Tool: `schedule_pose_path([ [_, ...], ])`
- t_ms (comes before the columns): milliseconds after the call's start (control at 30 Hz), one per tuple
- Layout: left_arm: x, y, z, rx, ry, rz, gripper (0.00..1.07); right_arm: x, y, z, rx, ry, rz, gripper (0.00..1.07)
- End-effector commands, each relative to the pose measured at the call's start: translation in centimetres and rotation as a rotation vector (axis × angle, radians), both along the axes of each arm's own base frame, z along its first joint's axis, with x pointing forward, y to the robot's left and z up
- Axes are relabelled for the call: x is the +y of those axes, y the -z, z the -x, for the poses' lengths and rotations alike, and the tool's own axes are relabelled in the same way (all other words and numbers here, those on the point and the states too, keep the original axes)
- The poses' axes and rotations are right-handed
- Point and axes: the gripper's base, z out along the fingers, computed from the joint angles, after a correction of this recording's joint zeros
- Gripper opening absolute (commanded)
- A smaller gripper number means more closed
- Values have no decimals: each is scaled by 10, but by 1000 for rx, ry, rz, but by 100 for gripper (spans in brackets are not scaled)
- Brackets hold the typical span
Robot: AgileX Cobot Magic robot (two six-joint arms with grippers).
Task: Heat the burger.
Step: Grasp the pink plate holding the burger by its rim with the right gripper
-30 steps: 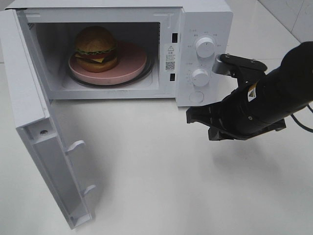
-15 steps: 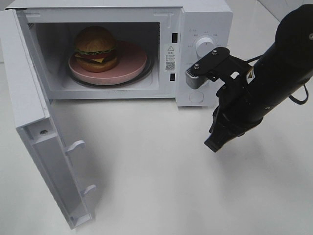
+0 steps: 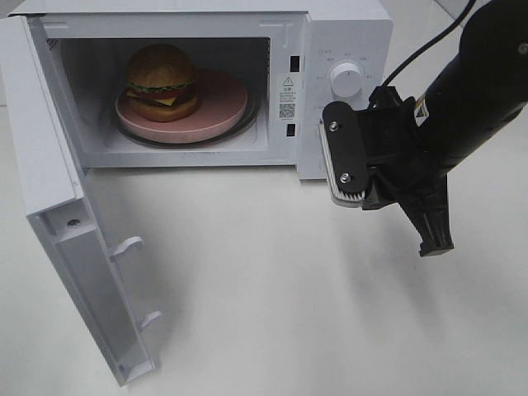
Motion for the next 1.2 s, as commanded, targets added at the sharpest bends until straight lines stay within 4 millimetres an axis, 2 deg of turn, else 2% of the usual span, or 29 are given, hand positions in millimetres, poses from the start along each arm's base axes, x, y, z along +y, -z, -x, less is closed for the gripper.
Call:
schedule_pose_path([
  [33,0,1,2,-14,1,4,100,12,-8,0,-114,-116,32,25],
  [133,0,1,2,-14,1,4,100,15,-9,0,-136,-131,24,29],
  [200,0,1,2,-14,1,4,100,25,-12,1,-182,-153,-10,45],
  [233,0,1,2,-14,1,4,100,25,-12,1,-182,-153,-10,45],
  [300,0,1,2,-14,1,4,100,33,-14,-2,-204,-142,-41,70],
  [400,0,1,2,-14,1,4,100,34,-14,-3,-204,-132,-48,76],
  [433,0,1,2,-14,1,4,100,39,-15,-5,-198,-106,-70,88],
  [500,0,1,2,-14,1,4,100,41,-15,-7,-199,-93,-78,92],
  [533,0,1,2,-14,1,4,100,48,-15,-9,-200,-92,-88,96],
  [667,0,1,2,-14,1,4,100,66,-17,-18,-221,-126,-89,95],
  [867,0,1,2,-14,1,4,100,77,-15,-31,-240,-134,-84,94],
  [933,0,1,2,-14,1,4,100,88,-10,-45,-252,-117,-97,94],
  [1200,0,1,2,-14,1,4,100,107,4,-67,-253,-114,-102,92],
])
